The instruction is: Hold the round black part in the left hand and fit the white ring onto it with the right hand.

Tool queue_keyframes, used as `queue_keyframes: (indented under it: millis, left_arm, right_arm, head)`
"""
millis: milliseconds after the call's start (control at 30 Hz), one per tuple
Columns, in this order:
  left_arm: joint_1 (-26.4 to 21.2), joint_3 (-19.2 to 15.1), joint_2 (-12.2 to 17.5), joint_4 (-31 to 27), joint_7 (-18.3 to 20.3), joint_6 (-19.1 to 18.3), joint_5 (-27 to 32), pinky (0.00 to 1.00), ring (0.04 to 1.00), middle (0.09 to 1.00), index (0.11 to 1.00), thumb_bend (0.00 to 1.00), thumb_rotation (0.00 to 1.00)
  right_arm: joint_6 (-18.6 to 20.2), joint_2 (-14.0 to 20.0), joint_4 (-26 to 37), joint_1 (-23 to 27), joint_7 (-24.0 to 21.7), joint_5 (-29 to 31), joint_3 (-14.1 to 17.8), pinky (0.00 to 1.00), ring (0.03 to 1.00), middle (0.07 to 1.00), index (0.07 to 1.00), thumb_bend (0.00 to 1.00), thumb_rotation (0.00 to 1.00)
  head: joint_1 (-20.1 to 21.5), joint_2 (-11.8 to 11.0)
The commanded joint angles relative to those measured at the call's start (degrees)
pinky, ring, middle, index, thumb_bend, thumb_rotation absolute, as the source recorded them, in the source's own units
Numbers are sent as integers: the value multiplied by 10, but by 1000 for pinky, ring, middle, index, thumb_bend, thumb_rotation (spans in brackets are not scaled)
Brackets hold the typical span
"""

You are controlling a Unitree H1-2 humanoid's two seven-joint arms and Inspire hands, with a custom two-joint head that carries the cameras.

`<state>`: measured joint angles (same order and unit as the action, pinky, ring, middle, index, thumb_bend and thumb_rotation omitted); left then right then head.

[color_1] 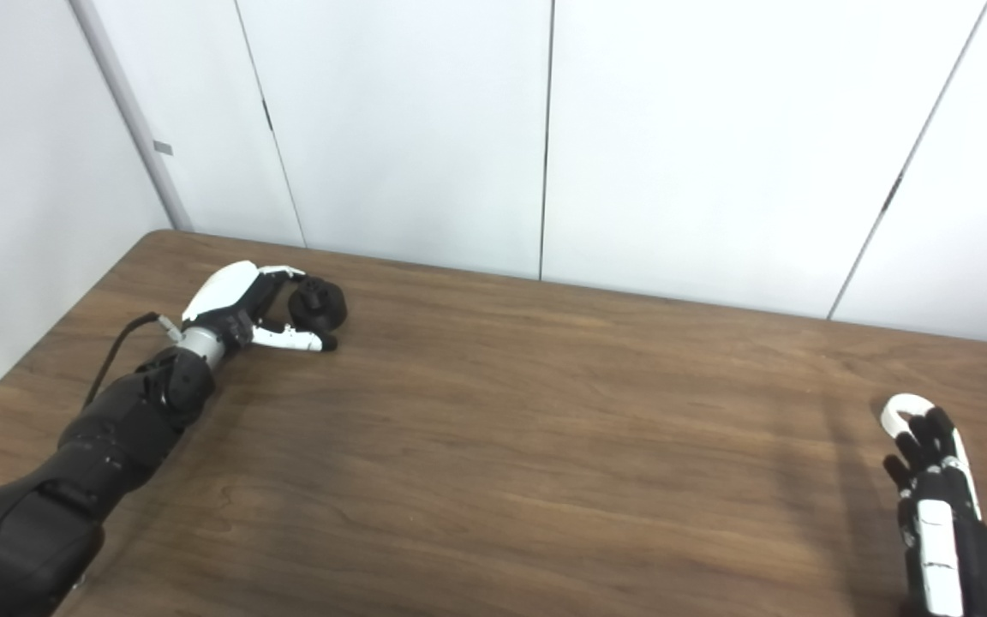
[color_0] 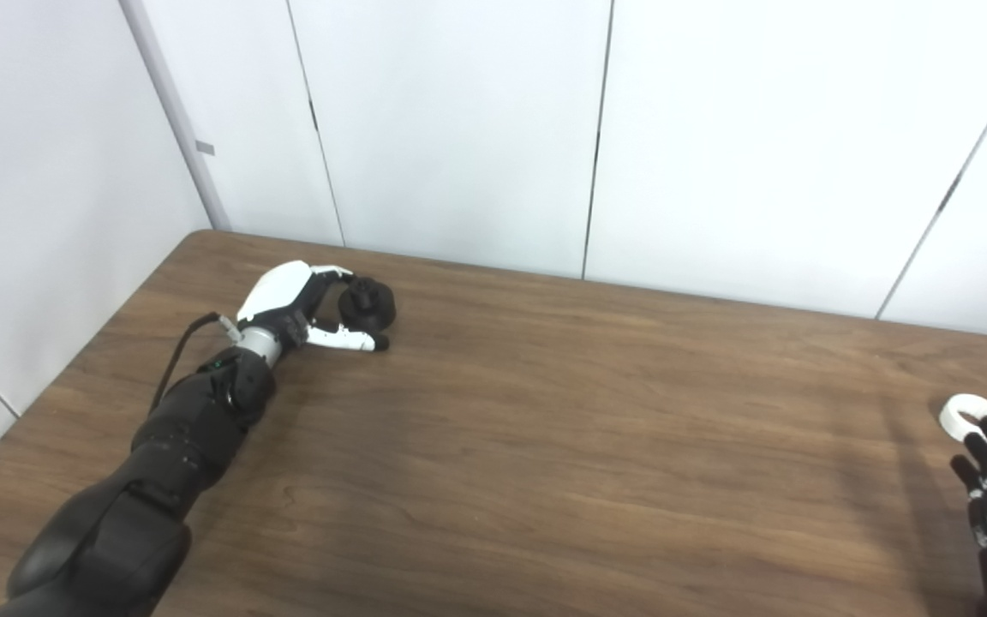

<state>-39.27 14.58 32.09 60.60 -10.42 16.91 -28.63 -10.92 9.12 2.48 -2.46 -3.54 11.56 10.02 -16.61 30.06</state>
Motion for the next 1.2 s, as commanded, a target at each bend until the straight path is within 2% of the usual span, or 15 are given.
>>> queue_keyframes:
  millis: [0,133,333,833,1167]
  left_arm:
    - [-24,4,3,7,7,6,2,954,929,888,773,972,362]
    - [-26,8,2,8,8,7,1,946,924,884,748,963,354]
    - [-27,9,3,5,9,6,5,954,922,866,688,911,258]
    - [-20,8,22,-9,16,7,9,951,909,850,682,952,305]
    - [-15,7,26,-16,16,-3,7,949,907,851,686,948,292]
  right_arm:
    - [-1,-11,-11,-24,0,5,0,934,957,962,959,275,823]
    - [2,-12,-8,-24,0,10,0,936,956,961,959,295,804]
    - [5,-12,-4,-21,2,10,1,944,960,961,961,290,814]
    - [10,-10,2,-19,-1,16,3,945,977,978,979,250,842]
    - [9,-9,1,-18,2,7,3,945,985,985,980,283,854]
  head:
    - [-1,1]
    - [-2,2]
    - [-5,3]
    - [-11,9]
    - [-9,9]
